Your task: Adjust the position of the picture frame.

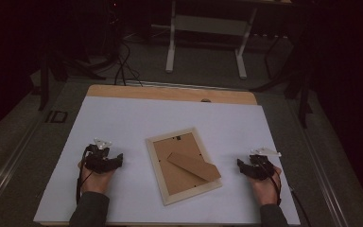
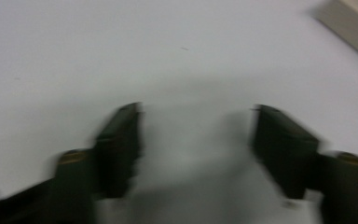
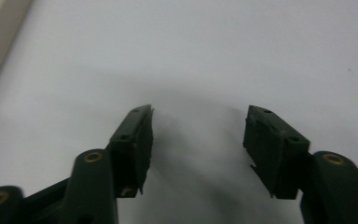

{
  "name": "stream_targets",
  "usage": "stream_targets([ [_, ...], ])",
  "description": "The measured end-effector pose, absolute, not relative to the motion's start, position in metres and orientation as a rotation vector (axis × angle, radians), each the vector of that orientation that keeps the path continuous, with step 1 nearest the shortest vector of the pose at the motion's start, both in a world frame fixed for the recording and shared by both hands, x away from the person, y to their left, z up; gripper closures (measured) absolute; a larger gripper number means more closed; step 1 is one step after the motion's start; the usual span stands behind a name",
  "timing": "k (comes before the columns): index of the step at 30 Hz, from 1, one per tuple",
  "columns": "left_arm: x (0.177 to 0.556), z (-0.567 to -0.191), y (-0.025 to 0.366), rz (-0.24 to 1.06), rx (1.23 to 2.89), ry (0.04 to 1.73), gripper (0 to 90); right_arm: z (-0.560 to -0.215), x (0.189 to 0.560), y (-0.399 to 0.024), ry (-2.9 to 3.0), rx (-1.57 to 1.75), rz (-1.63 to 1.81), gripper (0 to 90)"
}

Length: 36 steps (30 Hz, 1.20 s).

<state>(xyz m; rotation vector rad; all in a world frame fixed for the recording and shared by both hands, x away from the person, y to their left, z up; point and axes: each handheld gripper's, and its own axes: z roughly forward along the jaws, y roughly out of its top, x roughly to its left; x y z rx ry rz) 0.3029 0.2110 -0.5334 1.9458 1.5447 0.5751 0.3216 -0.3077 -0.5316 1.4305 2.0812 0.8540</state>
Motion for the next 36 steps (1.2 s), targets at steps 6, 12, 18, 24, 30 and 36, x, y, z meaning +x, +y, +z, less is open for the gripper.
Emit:
stream_targets([
  [6,0.301,-0.525,0.208,0.547,2.01,1.452,46.1,-0.528,0.319,-0.305,2.132,1.408,0.905,50.2],
  [12,0.301,-0.523,0.206,0.531,2.015,1.38,46.2,-0.525,0.317,-0.3,2.18,1.364,0.913,54.4],
  [18,0.302,-0.511,0.205,0.536,2.016,1.327,51.2,-0.522,0.318,-0.298,2.218,1.345,0.968,57.6],
  [24,0.304,-0.513,0.204,0.493,2.025,1.314,55.2,-0.52,0.314,-0.294,2.28,1.304,0.968,59.9],
  [30,0.304,-0.513,0.204,0.476,2.034,1.296,58.5,-0.514,0.309,-0.295,2.31,1.278,0.993,63.6],
  [36,0.303,-0.513,0.202,0.48,2.038,1.3,57.6,-0.511,0.305,-0.293,2.353,1.247,1.007,68.0],
])
